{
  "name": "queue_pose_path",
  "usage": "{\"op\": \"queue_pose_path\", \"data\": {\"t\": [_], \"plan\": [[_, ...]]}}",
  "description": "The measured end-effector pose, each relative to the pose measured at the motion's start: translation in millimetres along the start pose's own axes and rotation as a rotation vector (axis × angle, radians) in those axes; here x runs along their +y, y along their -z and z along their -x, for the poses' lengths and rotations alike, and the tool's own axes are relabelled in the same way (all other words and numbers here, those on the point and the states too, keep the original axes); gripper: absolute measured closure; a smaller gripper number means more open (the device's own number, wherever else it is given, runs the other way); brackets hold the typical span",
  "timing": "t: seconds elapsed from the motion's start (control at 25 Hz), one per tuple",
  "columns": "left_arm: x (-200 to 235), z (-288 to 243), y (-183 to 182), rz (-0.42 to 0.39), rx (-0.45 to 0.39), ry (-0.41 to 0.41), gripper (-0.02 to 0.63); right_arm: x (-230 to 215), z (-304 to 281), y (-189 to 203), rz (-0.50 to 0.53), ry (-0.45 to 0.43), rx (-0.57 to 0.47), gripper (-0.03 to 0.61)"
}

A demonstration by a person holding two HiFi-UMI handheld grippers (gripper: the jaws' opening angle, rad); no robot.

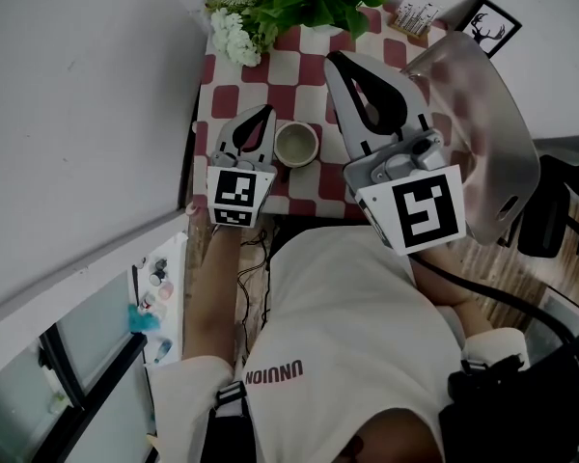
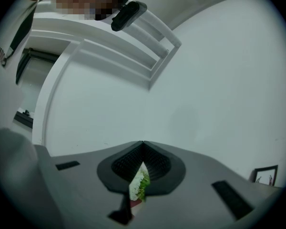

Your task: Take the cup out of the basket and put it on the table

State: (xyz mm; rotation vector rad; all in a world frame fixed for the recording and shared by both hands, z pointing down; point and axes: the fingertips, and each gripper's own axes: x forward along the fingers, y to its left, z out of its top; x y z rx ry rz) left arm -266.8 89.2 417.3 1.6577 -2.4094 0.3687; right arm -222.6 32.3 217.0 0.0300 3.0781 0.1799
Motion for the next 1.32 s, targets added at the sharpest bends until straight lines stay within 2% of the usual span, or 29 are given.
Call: {"op": "queue_pose_path", "data": {"t": [0.12, 0.36, 1.32], "plan": [[4, 4, -5, -0.027, -0.004, -0.037, 0.604, 2, -2, -7, -0.029, 0.002, -0.037, 0.560], [7, 11, -16, -0.056, -0.024, -0.087, 0.604, 6, -2, -8, -0.009, -0.015, -0.037, 0.561], [6, 13, -21, -0.082, -0.020, -0.096, 0.604, 6, -1, -9, -0.015, -0.014, -0.047, 0.561]]}}
